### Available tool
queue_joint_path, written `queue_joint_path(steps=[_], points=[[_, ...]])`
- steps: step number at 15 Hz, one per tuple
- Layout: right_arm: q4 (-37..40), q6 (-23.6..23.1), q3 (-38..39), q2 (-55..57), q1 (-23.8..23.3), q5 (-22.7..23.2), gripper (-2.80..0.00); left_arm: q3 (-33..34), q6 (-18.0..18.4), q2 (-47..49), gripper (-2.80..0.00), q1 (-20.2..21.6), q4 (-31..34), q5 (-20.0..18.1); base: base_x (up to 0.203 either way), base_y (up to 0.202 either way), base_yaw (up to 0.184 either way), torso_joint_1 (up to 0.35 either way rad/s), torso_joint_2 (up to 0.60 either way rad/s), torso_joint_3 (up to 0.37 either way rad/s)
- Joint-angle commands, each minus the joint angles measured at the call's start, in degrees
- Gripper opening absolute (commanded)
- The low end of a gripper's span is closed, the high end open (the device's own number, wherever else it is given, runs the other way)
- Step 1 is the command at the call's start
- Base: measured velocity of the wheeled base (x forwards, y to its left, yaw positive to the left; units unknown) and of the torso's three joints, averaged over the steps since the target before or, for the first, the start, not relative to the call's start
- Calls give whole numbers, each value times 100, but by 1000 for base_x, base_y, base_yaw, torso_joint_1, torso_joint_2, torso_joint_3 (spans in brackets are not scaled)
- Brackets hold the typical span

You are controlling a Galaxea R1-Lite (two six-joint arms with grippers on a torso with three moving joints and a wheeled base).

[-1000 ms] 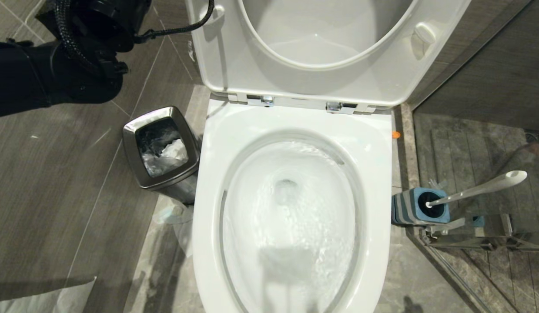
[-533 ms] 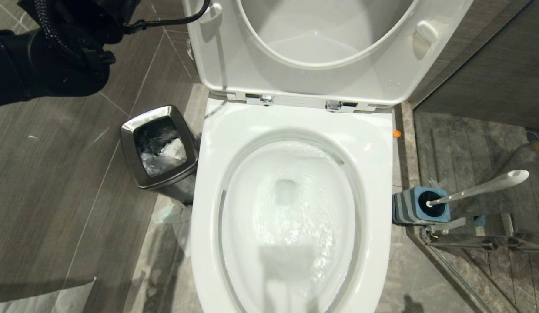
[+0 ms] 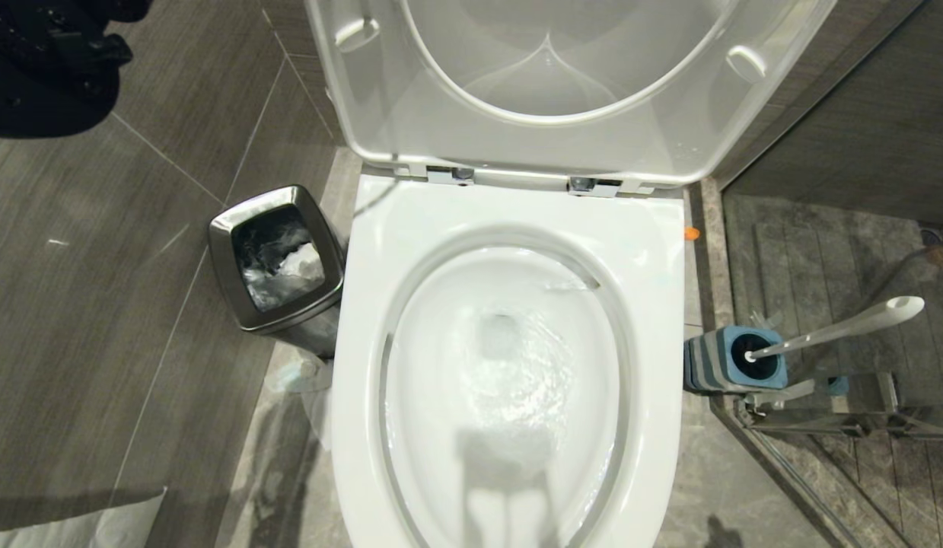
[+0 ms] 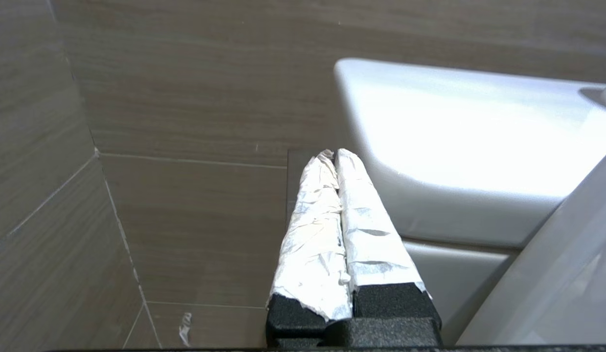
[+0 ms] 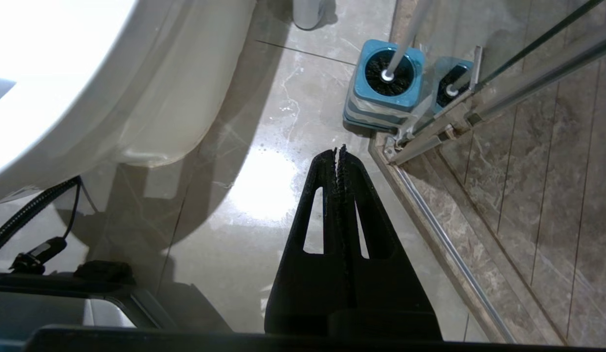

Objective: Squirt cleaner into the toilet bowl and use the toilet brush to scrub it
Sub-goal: Flush the toilet

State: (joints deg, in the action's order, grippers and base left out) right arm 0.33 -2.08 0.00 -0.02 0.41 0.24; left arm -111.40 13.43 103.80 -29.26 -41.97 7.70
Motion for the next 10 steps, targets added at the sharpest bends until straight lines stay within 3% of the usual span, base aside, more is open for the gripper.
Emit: queue_joint_path(steps=[1,4,10], points=[[2,-3,0,2,2,2,-280,22,51,-263,-280,-45,-30,44,0,0,0,0,0,0],[2,-3,9,2,2,2,-280,39,128,-452,-280,-108,46,77,0,0,0,0,0,0],[2,-3,9,2,2,2,-280,84,296,-1086,-280,-158,851,91,0,0,0,1,7,2]])
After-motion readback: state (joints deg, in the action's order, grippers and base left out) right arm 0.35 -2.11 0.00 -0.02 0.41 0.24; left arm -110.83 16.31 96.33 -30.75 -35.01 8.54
